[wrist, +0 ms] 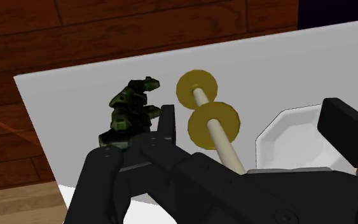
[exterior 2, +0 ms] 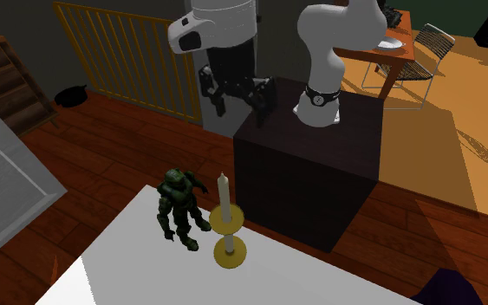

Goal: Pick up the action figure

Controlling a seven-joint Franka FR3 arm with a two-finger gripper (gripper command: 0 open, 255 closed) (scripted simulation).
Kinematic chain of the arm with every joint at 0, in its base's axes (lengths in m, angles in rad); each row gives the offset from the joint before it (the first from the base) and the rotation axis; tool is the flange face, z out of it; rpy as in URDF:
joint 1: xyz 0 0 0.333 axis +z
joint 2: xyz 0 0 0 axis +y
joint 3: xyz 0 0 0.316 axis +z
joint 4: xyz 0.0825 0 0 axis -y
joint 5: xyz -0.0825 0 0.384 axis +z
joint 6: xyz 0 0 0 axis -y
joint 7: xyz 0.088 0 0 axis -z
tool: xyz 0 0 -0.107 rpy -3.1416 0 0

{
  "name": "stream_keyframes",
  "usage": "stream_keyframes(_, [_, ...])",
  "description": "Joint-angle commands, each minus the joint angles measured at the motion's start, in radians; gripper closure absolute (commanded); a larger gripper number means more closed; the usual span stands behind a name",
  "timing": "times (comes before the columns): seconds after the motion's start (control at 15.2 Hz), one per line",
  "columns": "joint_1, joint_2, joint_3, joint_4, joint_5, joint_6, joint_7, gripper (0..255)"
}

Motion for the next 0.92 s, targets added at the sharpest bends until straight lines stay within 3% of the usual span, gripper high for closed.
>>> stream_keyframes(0.0, [-0.008, 0.076, -0.012, 0.039, 0.004, 0.034, -0.013, 0])
stream_keyframes(0.86, [-0.088, 0.572, -0.045, 0.456, 0.064, 0.092, -0.071, 0])
